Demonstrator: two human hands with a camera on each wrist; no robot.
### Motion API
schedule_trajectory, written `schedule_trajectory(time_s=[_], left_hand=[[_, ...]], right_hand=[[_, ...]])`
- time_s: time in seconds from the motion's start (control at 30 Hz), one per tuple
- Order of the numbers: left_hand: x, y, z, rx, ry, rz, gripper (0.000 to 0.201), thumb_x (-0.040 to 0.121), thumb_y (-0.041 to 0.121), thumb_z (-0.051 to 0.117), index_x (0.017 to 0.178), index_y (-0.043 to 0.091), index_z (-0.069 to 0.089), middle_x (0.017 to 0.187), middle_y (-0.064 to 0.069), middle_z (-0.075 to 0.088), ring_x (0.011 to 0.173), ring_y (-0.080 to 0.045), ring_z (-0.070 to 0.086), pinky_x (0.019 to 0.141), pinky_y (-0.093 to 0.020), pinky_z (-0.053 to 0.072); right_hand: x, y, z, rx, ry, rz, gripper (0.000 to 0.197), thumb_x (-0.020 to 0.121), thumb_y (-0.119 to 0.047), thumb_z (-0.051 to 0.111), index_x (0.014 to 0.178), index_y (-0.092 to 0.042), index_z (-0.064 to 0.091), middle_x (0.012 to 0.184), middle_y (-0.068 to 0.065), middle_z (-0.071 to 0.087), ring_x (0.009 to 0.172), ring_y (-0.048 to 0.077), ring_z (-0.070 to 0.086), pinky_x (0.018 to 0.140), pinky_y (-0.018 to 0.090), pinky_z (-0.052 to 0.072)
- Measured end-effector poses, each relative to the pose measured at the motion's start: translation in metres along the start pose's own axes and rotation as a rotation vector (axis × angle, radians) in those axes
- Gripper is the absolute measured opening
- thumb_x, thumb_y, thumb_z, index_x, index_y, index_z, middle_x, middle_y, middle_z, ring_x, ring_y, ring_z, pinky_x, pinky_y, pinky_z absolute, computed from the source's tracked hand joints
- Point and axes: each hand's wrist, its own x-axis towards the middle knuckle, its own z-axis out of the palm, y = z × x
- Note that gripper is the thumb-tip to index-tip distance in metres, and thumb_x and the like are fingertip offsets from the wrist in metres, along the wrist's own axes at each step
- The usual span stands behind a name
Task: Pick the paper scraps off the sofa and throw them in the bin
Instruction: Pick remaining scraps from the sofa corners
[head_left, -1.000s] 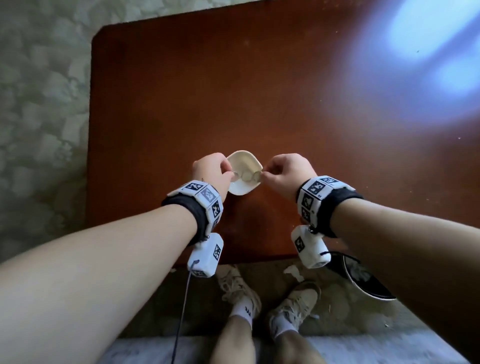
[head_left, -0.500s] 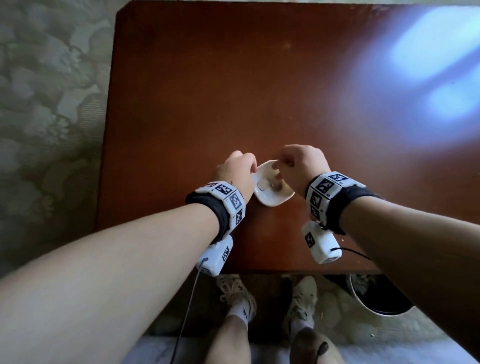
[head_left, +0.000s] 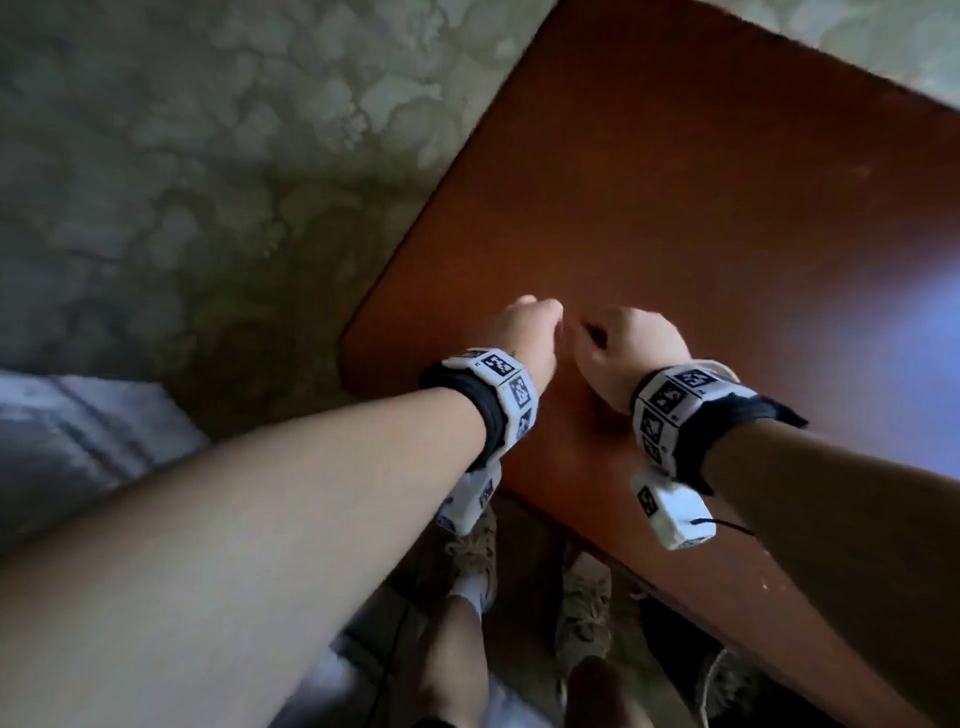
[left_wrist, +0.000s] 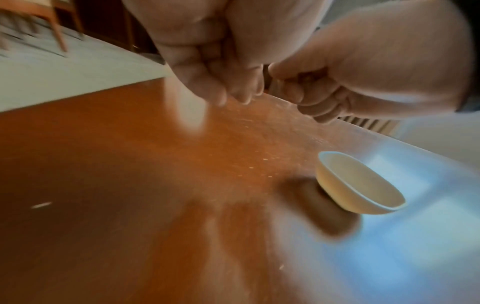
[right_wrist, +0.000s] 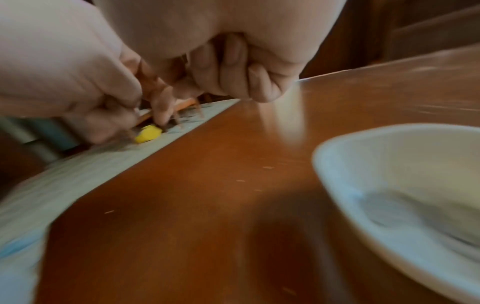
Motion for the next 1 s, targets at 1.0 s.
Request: schedule_trajectory(time_s=[1.0], left_hand=[[-0.43,-0.506,0.048,-0.782,0.475,-1.339,0.035,0.091,0.013,0.047,0.124,0.021,0.051,0.129,-0.006,0.05,0.117,-0.031,0.05,0.094,-0.043,0.046]], right_hand=[[-0.186,-0.57,0.374,-0.416,-0.884,-1.246,0.011,0.091,-0.029,0.056,0.101,-0.024,0.061,0.083,-0.007,0.063,0.079,0.016,0.062,0.073,0.031,0.055]])
